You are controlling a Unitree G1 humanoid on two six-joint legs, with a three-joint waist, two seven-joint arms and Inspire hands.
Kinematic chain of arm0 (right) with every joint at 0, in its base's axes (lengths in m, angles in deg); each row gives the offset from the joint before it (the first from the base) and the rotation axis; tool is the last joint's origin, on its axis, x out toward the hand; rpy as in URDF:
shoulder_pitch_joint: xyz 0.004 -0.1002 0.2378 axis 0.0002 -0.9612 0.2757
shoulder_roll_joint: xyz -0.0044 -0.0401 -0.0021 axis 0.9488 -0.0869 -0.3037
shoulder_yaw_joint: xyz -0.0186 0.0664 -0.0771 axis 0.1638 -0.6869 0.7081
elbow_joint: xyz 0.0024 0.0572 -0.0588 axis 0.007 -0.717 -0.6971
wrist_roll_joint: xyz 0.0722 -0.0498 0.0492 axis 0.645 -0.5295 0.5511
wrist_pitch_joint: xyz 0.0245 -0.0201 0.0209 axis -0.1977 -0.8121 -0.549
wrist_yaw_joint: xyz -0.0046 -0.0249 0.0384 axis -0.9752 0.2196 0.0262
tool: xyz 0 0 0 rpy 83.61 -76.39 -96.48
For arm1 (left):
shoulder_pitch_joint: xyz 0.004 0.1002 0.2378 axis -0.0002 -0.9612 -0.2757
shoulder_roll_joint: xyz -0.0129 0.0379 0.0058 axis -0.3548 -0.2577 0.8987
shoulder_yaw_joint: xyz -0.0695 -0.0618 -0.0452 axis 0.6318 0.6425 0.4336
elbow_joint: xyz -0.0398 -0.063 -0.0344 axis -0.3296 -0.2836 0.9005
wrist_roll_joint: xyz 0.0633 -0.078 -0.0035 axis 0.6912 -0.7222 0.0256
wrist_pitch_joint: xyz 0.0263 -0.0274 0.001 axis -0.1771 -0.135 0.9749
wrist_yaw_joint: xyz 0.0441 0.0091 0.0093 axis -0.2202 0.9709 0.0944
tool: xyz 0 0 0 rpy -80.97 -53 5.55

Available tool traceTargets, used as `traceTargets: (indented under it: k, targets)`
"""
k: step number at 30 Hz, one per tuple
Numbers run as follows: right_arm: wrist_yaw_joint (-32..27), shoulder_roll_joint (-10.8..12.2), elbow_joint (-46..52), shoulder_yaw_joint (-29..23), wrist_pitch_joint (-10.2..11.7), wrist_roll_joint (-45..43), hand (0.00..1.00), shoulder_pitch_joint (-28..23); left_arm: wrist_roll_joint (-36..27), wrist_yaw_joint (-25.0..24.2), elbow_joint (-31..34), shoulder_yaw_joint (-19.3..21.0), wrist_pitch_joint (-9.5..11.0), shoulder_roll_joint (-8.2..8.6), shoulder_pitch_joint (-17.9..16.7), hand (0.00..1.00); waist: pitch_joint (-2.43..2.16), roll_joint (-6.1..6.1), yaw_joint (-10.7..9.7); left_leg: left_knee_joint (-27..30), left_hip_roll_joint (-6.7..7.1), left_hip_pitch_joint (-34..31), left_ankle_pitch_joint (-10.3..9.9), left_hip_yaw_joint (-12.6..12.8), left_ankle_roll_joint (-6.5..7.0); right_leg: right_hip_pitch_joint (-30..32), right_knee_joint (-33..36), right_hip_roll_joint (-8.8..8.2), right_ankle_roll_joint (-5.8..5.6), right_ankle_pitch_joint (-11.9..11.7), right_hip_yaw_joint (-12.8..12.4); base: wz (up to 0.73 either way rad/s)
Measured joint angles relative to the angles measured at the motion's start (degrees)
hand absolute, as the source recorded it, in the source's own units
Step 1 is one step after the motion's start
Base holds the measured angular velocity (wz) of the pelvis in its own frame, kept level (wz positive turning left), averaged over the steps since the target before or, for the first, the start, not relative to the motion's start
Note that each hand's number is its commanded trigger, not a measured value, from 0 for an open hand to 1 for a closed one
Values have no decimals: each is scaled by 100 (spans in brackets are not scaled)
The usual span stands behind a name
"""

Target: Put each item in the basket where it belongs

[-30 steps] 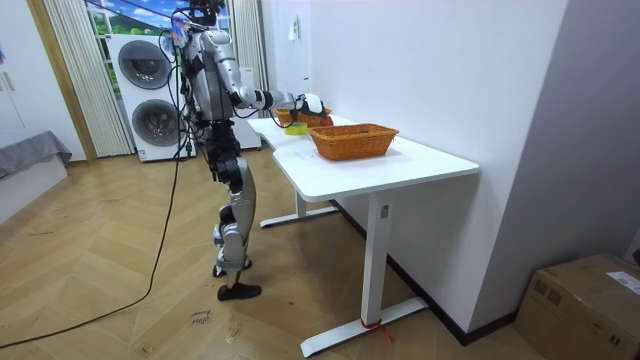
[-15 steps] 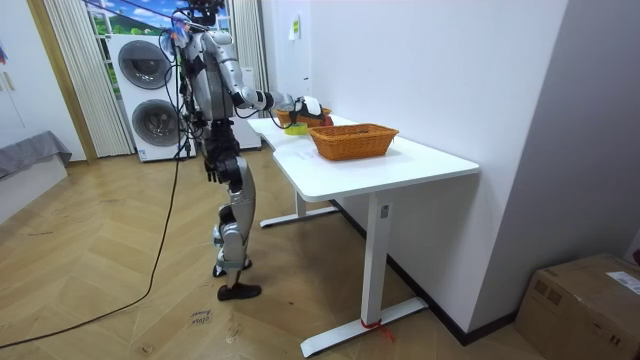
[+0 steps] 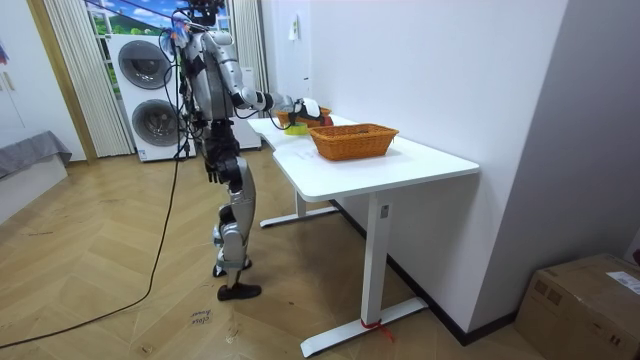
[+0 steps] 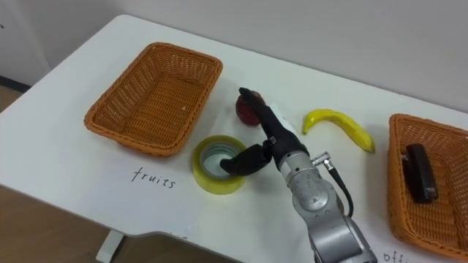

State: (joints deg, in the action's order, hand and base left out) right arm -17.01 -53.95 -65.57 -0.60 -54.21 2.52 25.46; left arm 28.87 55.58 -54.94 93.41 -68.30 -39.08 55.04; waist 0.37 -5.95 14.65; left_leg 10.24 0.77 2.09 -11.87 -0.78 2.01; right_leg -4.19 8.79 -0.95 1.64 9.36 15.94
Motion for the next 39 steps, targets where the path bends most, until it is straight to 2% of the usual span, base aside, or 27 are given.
traceTargets:
  k: [12, 17, 22, 26, 35, 39]
  targets:
    - [443, -28, -40, 1, -53, -227, 0, 98, 0, -219, 353, -11, -147, -1, -83, 0, -22, -36, -23, 93, 8, -80, 0, -77, -2, 8, 19, -10, 0, 0, 57, 3]
    - [655, -29, -40, 0, -220, -328, 0, 165, 0, -225, 353, -12, -258, -1, -94, 0, -9, -64, -23, 133, 10, -81, 1, -87, -2, -2, 53, -7, 1, 0, 60, 0]
    - [841, -64, -49, -30, -477, -354, 0, 169, 1, -224, 353, 2, -313, -10, -66, 0, 11, -115, -21, 158, 18, -83, 1, -97, -3, 12, 95, -7, 1, 0, 45, 0]
    - [937, -116, -53, -37, -536, -355, 0, 169, 1, -209, 353, 2, -343, -10, -43, 0, 20, -134, -19, 160, 21, -86, 2, -96, -5, 20, 94, -7, 2, 0, 29, 0]
    - [1300, -120, -52, -120, -559, -358, 0, 173, 1, -209, 299, 116, -379, -17, 69, 0, 8, -168, -4, 158, 13, -81, 8, -87, -12, 27, 97, 3, 4, 1, -1, 0]
    - [1463, -131, -48, -119, -672, -375, 0, 248, 3, -214, 302, 135, -381, -18, 116, 0, 4, -174, 3, 153, 12, -83, 8, -76, -12, 32, 99, 6, 4, 1, -1, 0]
